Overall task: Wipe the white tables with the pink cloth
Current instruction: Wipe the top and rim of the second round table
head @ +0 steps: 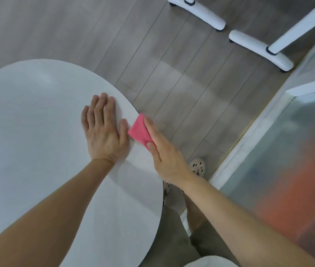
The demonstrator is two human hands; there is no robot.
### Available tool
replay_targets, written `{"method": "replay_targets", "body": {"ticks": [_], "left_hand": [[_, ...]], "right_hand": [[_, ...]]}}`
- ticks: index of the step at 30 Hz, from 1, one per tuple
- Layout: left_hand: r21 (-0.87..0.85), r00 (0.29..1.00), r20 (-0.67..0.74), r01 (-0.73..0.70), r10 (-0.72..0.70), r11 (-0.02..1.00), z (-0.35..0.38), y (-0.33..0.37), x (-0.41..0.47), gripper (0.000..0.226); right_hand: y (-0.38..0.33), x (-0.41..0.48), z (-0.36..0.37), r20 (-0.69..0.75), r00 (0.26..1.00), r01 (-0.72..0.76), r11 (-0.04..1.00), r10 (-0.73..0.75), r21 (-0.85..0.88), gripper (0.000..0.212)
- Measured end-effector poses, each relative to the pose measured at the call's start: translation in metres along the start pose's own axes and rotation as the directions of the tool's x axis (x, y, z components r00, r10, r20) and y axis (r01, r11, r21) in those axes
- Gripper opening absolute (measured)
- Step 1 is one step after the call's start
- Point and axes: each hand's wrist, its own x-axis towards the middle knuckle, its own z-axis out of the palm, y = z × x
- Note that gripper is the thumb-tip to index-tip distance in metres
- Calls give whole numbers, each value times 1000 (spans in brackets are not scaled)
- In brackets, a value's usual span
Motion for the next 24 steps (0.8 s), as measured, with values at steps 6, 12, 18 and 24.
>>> {"method": "replay_targets", "body": {"ticks": [6,12,18,24], "left_hand": [[1,1000,9,10,-10,1000,-1,2,-2,66],[-21,997,-53,48,-49,999,-3,5,-2,62],[-46,981,-60,180,-182,983,0,0,-6,69],[-33,982,-34,186,-187,982,-1,3,-6,69]], "right_hand": [[-7,-9,-1,51,995,-84,995,86,-50,67],[-35,141,-2,46,999,23,994,-18,-111,59],[-27,107,-15,104,994,37,993,-25,-113,62],[-38,125,-26,249,968,-18,999,30,-50,65]]}}
